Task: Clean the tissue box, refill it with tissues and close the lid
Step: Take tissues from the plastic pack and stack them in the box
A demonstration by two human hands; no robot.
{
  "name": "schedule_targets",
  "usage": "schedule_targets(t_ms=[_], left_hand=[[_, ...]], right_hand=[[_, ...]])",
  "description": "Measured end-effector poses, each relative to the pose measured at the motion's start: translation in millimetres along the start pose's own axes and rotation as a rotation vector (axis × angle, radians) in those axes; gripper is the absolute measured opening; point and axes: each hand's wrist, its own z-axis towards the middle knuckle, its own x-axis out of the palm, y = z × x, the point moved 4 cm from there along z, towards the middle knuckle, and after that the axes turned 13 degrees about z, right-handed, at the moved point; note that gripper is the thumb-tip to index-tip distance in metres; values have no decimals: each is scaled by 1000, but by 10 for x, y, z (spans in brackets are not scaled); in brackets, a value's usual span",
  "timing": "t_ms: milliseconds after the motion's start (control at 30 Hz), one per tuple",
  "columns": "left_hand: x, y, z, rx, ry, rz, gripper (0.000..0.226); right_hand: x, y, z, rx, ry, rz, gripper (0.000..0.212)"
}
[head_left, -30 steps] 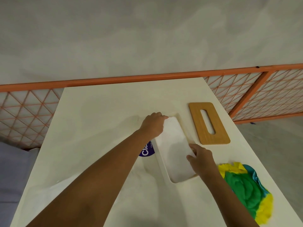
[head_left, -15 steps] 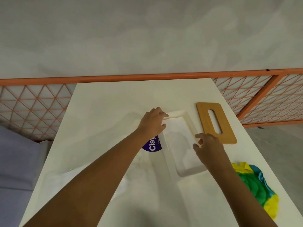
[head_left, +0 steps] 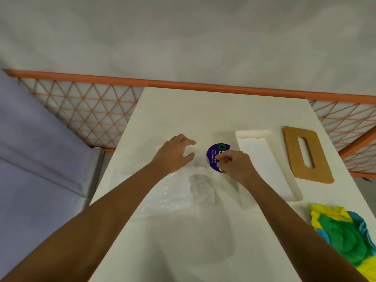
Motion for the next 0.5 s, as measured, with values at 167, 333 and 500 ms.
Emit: schedule_targets(t_ms=[167, 333, 500], left_hand=[[106, 338, -460, -141, 82, -88, 74], [444, 534, -791, -117, 305, 62, 119], [722, 639, -857, -93, 310, 143, 126]], right_hand=[[360, -210, 90, 227, 119, 245, 25], [677, -416, 60, 475, 224, 527, 19], [856, -446, -1, 420, 266, 226, 10]])
